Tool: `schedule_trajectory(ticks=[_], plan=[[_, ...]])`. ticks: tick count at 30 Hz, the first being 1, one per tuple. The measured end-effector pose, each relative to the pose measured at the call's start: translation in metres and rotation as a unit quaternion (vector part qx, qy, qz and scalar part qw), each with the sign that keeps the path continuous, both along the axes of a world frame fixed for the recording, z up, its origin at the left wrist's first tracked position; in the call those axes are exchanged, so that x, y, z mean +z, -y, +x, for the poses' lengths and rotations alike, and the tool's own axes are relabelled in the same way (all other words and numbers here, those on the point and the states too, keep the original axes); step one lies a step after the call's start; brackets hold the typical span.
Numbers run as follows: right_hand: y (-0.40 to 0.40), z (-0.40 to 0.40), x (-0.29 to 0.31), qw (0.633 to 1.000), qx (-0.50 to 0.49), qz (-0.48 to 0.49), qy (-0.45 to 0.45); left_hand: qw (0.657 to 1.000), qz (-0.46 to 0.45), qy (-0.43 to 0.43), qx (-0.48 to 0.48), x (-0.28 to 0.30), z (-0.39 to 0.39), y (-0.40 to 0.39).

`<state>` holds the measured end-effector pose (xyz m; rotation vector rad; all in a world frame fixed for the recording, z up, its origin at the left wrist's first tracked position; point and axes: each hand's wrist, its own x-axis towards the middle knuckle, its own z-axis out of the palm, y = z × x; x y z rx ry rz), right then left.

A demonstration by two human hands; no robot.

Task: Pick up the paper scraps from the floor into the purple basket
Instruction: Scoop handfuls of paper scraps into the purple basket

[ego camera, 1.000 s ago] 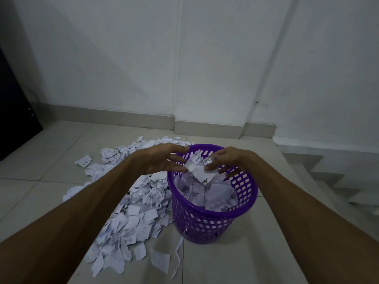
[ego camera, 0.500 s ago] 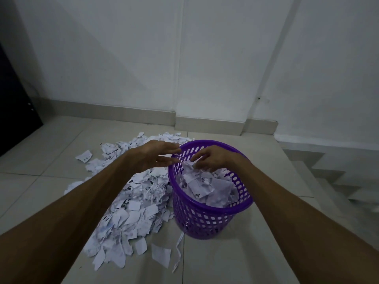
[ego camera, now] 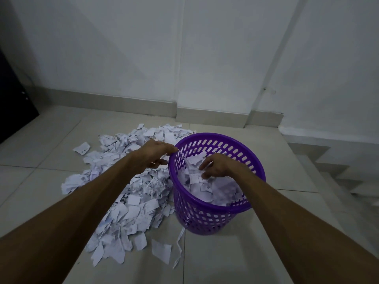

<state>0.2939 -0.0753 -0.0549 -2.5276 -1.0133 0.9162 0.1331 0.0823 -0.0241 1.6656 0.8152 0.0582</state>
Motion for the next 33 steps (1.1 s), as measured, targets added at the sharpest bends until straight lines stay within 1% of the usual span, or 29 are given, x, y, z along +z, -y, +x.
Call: schedule_trajectory(ticks=[1, 2, 3, 4, 5, 6, 7, 8, 10, 11, 13, 15, 17, 18, 20, 21, 23, 24, 26, 27, 28, 29, 31, 33], plan=[[0.001, 0.001, -0.002, 1.000, -0.006, 0.000, -0.001, 0.999, 0.043, -0.006, -0.013, -0.003, 0.000, -0.001], [0.002, 0.002, -0.004, 1.000, -0.009, -0.001, -0.002, 0.993, 0.110, -0.016, -0.028, -0.006, 0.000, -0.003], [0.002, 0.002, -0.005, 1.000, -0.010, 0.000, -0.004, 0.979, 0.196, -0.032, -0.036, -0.008, 0.001, -0.004], [0.003, 0.003, -0.005, 1.000, -0.013, 0.001, -0.009, 0.955, 0.291, -0.051, -0.030, -0.008, 0.000, -0.005], [0.004, 0.003, -0.003, 1.000, -0.018, 0.005, -0.016, 0.923, 0.379, -0.068, -0.010, -0.008, 0.001, -0.006], [0.004, 0.004, 0.000, 0.999, -0.021, 0.011, -0.024, 0.896, 0.440, -0.068, 0.011, -0.006, 0.002, -0.006], [0.004, 0.006, 0.004, 0.999, -0.023, 0.019, -0.032, 0.883, 0.465, -0.052, 0.021, -0.004, 0.003, -0.007], [0.005, 0.007, 0.008, 0.998, -0.025, 0.030, -0.041, 0.887, 0.461, -0.028, 0.024, -0.002, 0.005, -0.006], [0.004, 0.009, 0.016, 0.996, -0.038, 0.059, -0.062, 0.908, 0.419, 0.018, 0.015, 0.001, 0.009, -0.004], [0.004, 0.010, 0.019, 0.994, -0.047, 0.070, -0.072, 0.912, 0.409, 0.034, 0.004, 0.002, 0.010, -0.003], [0.006, 0.011, 0.024, 0.991, -0.062, 0.085, -0.085, 0.911, 0.408, 0.052, -0.029, 0.002, 0.015, 0.002], [0.011, 0.013, 0.027, 0.988, -0.081, 0.100, -0.088, 0.903, 0.421, 0.059, -0.063, 0.002, 0.020, 0.008], [0.017, 0.016, 0.029, 0.985, -0.103, 0.122, -0.072, 0.890, 0.439, 0.066, -0.102, 0.002, 0.023, 0.015], [0.020, 0.018, 0.029, 0.983, -0.112, 0.131, -0.058, 0.889, 0.436, 0.073, -0.121, 0.002, 0.025, 0.018], [0.023, 0.020, 0.030, 0.980, -0.129, 0.147, -0.039, 0.902, 0.396, 0.092, -0.146, 0.002, 0.027, 0.025], [0.024, 0.021, 0.030, 0.978, -0.136, 0.154, -0.031, 0.917, 0.356, 0.103, -0.146, 0.002, 0.028, 0.026], [0.025, 0.022, 0.030, 0.973, -0.159, 0.169, -0.015, 0.952, 0.248, 0.123, -0.130, 0.004, 0.028, 0.027], [0.026, 0.023, 0.030, 0.967, -0.177, 0.182, -0.007, 0.961, 0.216, 0.129, -0.118, 0.004, 0.027, 0.025], [0.027, 0.025, 0.031, 0.954, -0.209, 0.214, -0.003, 0.963, 0.211, 0.145, -0.086, 0.005, 0.024, 0.019], [0.027, 0.026, 0.032, 0.949, -0.218, 0.229, -0.015, 0.961, 0.218, 0.160, -0.064, 0.004, 0.023, 0.016], [0.025, 0.025, 0.034, 0.943, -0.224, 0.242, -0.044, 0.958, 0.224, 0.174, -0.040, 0.002, 0.022, 0.013], [0.024, 0.024, 0.036, 0.935, -0.230, 0.251, -0.094, 0.957, 0.228, 0.177, -0.023, -0.001, 0.021, 0.010], [0.020, 0.021, 0.041, 0.910, -0.235, 0.243, -0.240, 0.961, 0.238, 0.140, -0.018, -0.006, 0.019, 0.006], [0.016, 0.016, 0.043, 0.880, -0.216, 0.195, -0.374, 0.977, 0.186, 0.103, -0.024, -0.012, 0.018, 0.004]])
